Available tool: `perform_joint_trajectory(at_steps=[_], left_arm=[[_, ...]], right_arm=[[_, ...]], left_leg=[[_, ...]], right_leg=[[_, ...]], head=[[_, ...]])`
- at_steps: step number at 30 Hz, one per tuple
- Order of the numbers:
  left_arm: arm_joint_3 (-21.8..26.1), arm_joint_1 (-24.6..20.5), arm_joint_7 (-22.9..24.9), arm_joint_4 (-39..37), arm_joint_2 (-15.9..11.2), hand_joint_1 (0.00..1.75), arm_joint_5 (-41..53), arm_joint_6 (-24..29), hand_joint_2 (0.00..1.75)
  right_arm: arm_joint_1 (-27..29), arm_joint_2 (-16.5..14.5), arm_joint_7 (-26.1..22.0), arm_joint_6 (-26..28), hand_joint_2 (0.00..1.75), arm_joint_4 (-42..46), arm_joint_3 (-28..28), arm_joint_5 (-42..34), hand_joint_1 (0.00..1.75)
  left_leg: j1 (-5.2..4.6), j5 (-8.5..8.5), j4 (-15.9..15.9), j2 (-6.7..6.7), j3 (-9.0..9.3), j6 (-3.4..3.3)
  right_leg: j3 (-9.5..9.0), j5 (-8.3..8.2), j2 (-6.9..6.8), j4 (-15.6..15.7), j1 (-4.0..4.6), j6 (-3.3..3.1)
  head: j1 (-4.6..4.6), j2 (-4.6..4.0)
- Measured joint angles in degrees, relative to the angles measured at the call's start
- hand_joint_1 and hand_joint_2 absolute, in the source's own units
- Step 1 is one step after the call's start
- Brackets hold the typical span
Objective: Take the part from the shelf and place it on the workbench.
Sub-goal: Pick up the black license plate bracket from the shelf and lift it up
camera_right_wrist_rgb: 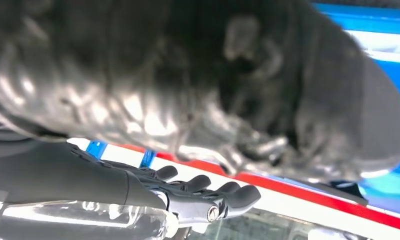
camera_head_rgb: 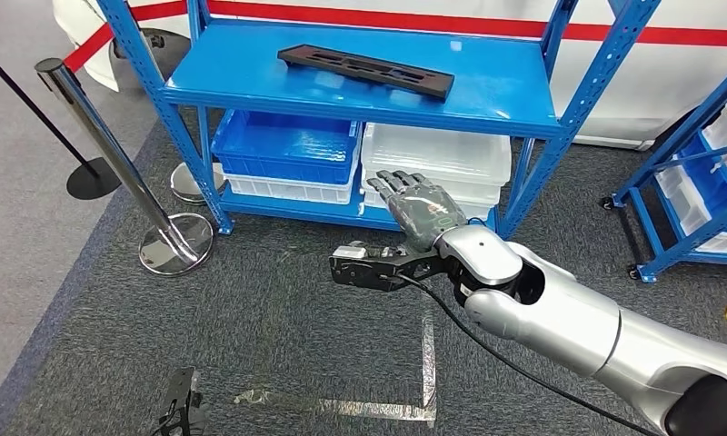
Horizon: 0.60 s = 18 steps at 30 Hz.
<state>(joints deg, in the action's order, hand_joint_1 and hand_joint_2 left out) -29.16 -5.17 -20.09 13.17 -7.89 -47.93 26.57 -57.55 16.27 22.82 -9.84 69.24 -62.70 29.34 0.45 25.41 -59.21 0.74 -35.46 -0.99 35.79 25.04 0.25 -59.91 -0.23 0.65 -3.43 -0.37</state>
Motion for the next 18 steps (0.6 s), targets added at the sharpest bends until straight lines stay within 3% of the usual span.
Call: perform_joint_trajectory(at_steps=[2,4,7,9,10,13,15,18], left_arm=[[0.00,0.03,0.07,-0.01,0.01,0.00,-0.03,-0.02,0.00],[-0.01,0.11,0.13,-0.02,0.09,0.00,-0.04,-0.08,0.00],[0.00,0.10,0.22,-0.02,0.20,0.00,-0.08,-0.19,0.00],[-0.01,0.19,0.31,-0.02,0.23,0.00,-0.15,-0.19,0.00],[-0.01,0.22,0.34,-0.02,0.25,0.00,-0.23,-0.19,0.00],[-0.01,0.15,0.48,-0.02,0.26,0.00,-0.52,-0.19,0.00],[-0.01,0.12,0.61,-0.02,0.27,0.00,-0.70,-0.43,0.00],[-0.02,0.20,0.72,-0.02,0.29,0.00,-1.11,-1.48,0.00]], right_arm=[[-0.10,-0.11,0.23,0.42,0.00,-0.16,0.04,0.40,0.00],[-0.18,-0.19,1.21,1.49,0.00,-0.31,0.15,1.34,0.00],[-0.09,-0.39,3.14,4.45,0.00,-0.49,0.69,3.14,0.00],[0.18,-0.42,3.61,5.65,0.00,-0.73,1.01,3.30,0.00],[0.36,-0.44,3.76,6.20,0.00,-0.85,1.20,2.94,0.00],[0.71,-0.53,4.81,9.62,0.00,-1.07,2.27,1.77,0.00],[0.79,-0.54,5.45,12.83,0.00,-1.25,3.39,1.62,0.00],[1.04,-0.44,5.70,15.28,0.00,-1.57,5.00,1.30,0.00]], left_leg=[[-0.04,-0.12,0.18,0.04,-0.06,0.57],[0.05,0.91,-1.12,-0.03,-0.61,1.13],[0.25,5.50,-10.53,-0.28,-4.97,1.85],[0.31,6.49,-15.31,-0.33,-7.45,2.11],[0.33,5.46,-14.68,-0.35,-7.27,2.15],[0.28,0.39,-4.21,-0.48,-2.33,1.78],[0.08,-0.32,-0.24,-0.48,-0.36,1.26],[0.13,-0.37,0.39,-0.42,-0.06,0.31]], right_leg=[[-0.10,-0.20,-0.01,0.33,0.02,-0.42],[-0.38,-0.51,-0.08,0.87,-0.23,-1.05],[-0.61,-0.66,-0.18,1.17,-0.38,-1.65],[-0.62,-0.58,-0.19,1.06,-0.37,-1.72],[-0.63,-0.52,-0.19,0.98,-0.38,-1.70],[-0.67,-0.16,-0.12,0.64,-0.29,-1.29],[-0.55,-0.05,-0.07,0.58,-0.07,-0.75],[-0.48,0.12,-0.04,0.56,-0.03,0.13]], head=[[-0.03,0.01],[-0.13,0.01],[-0.43,0.00],[-0.45,0.01],[-0.45,0.01],[-0.47,0.00],[-0.44,0.00],[-0.40,0.01]])
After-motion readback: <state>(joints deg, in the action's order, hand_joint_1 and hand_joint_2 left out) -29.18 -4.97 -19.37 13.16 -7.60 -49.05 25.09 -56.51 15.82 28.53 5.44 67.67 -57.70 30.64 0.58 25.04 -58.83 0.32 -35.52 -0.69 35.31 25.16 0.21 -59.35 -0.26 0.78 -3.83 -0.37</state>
